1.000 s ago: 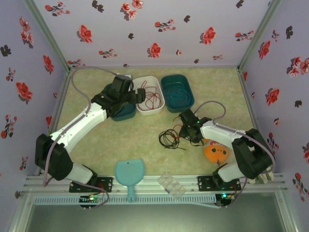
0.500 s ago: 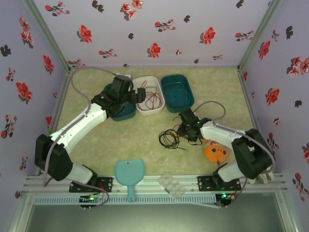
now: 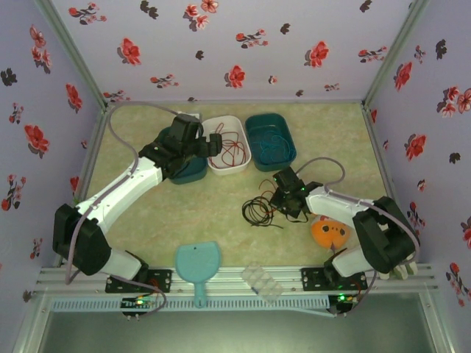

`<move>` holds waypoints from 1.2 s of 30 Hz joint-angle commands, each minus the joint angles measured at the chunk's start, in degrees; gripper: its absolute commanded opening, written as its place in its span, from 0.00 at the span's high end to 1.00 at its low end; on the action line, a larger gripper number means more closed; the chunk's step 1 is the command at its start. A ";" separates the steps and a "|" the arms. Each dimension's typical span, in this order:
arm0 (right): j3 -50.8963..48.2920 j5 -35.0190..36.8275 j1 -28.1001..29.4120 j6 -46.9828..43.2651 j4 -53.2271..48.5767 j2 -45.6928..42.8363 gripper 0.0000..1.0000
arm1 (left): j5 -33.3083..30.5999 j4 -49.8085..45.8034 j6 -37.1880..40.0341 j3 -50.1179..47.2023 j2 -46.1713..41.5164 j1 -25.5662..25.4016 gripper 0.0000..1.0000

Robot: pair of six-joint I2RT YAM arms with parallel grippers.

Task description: Untangle the cables

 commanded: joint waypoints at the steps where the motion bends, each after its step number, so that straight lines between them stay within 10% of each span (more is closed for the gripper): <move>1: 0.57 2.09 0.21 -0.29 -3.06 -3.65 1.00 | -1.28 0.39 -0.34 -0.52 0.12 -0.37 0.00; 36: 30.14 3.39 0.30 -30.96 -18.55 -22.58 1.00 | 1.79 5.23 0.77 -10.88 -3.27 -3.91 0.00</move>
